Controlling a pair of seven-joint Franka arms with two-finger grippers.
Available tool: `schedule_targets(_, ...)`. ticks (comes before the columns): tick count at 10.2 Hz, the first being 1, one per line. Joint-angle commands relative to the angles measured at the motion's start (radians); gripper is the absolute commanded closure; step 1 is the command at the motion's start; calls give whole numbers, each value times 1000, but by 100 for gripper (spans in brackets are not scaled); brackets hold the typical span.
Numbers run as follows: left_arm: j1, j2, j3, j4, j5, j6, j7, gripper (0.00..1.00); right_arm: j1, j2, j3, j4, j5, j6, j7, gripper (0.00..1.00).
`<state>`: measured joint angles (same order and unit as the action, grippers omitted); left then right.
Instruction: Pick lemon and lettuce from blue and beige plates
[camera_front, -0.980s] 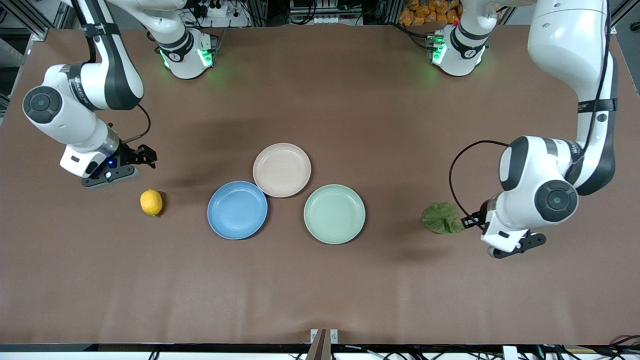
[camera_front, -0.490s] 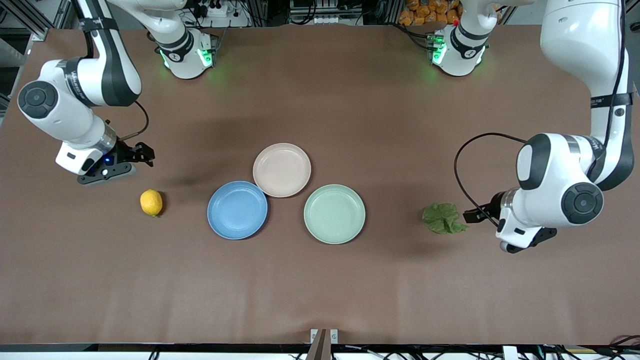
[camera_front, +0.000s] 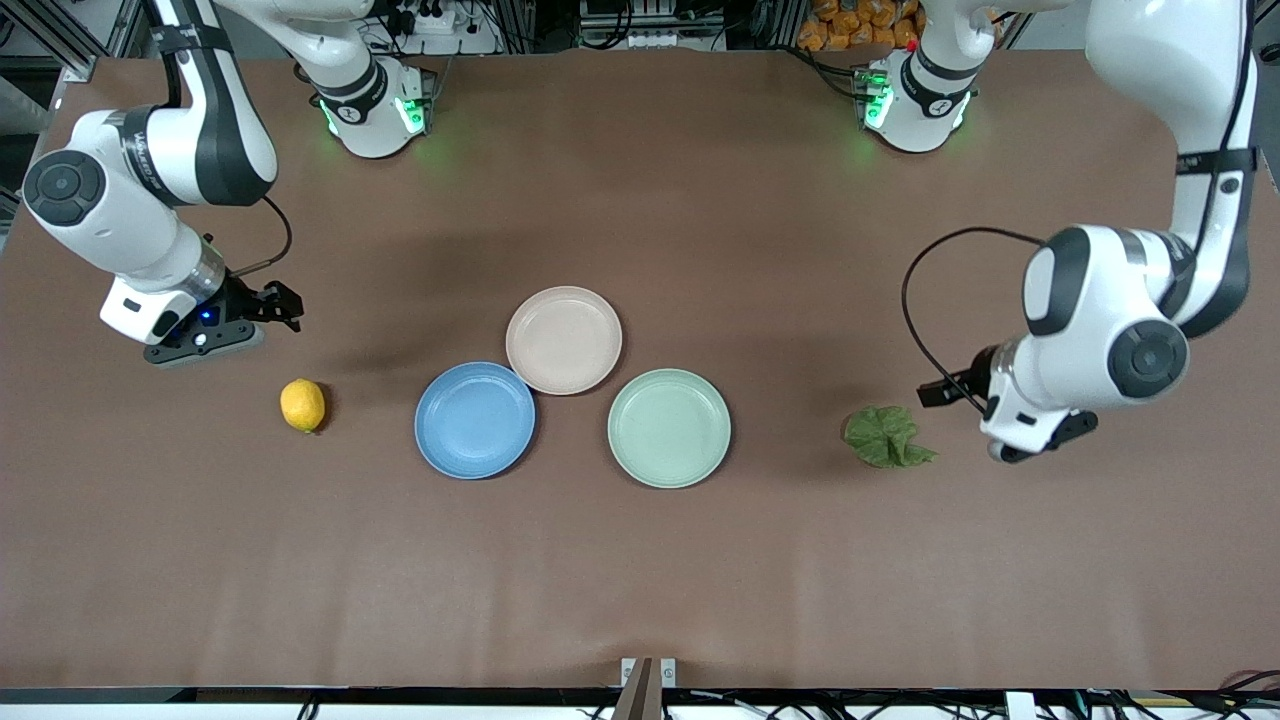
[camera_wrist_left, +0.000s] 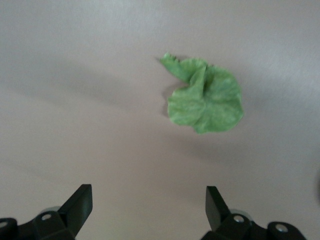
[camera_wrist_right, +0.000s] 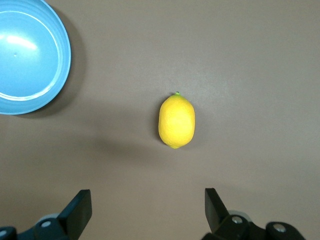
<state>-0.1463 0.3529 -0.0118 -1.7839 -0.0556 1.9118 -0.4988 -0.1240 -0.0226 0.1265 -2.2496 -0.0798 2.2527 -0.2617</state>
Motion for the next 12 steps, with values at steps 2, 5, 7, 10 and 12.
schedule_targets(2,7,-236,-10,-248,-23,75,34,0,-22,-45,13,-12,-17,-5,-4,0)
schedule_targets(5,10,-316,-23,-269,-24,73,42,0,-22,-40,13,89,-17,-135,-4,0)
schedule_targets(7,27,-360,-33,-215,-23,67,52,0,-22,-42,15,120,-17,-179,-2,0)
schedule_targets(10,33,-364,-36,-119,-12,33,130,0,-20,-46,15,166,-15,-255,-2,0)
schedule_targets(12,34,-367,-36,-54,32,21,161,0,-20,-37,15,293,-15,-408,-1,0)
